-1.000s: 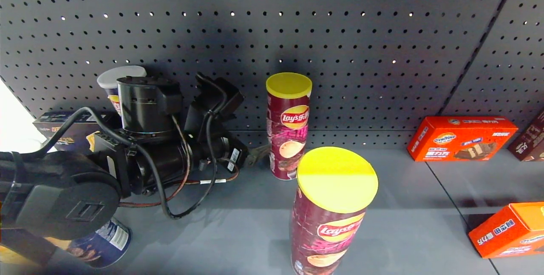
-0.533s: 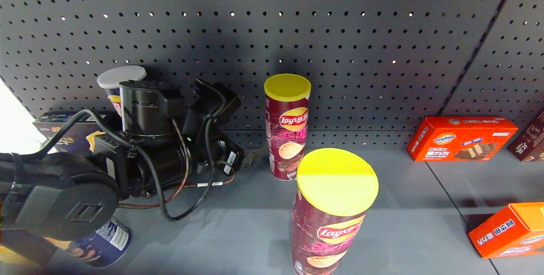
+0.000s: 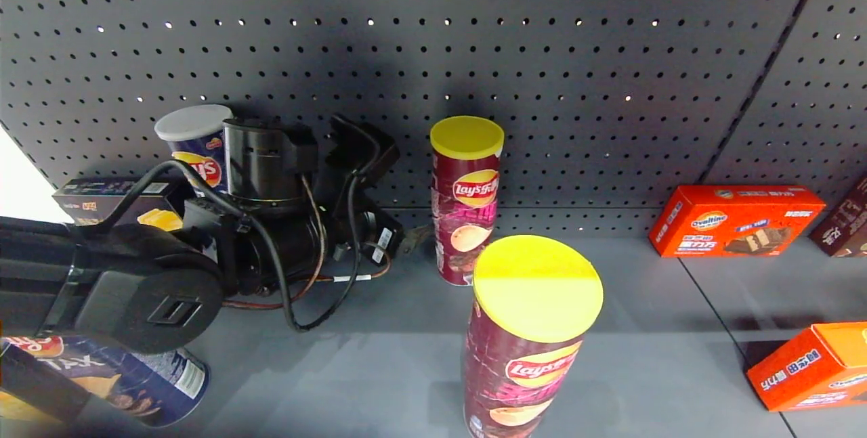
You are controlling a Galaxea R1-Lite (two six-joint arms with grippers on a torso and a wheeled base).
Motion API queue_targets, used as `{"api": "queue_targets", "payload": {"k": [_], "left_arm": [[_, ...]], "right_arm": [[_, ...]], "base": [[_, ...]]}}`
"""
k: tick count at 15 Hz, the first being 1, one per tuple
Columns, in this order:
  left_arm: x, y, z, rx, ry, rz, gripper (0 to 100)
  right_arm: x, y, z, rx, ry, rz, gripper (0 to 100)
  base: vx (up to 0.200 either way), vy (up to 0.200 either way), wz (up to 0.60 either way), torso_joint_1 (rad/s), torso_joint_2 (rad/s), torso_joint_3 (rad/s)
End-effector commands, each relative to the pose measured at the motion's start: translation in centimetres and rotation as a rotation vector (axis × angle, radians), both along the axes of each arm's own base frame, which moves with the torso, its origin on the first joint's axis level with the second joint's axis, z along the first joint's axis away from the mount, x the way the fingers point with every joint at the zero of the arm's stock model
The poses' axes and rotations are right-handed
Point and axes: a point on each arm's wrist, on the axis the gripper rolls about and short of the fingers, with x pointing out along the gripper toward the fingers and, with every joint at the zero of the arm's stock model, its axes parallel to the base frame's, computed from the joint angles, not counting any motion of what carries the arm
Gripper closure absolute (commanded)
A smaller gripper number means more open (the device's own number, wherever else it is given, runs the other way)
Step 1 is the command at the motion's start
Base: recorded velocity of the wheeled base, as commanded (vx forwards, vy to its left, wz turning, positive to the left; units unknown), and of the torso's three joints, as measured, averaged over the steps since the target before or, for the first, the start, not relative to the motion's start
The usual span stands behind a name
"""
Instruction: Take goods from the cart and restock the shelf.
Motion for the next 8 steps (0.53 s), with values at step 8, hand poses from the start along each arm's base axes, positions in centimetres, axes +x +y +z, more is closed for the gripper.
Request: {"api": "queue_targets", "payload": {"k": [8], "left_arm": [[-2.9, 0.4, 1.7, -0.026, -0.035, -0.032, 0]], "right_arm": [[0.0, 0.0, 0.0, -0.001, 0.001, 0.001, 0]], "base": [[0.0, 0.0, 0.0, 0.0, 0.0, 0.0]]}}
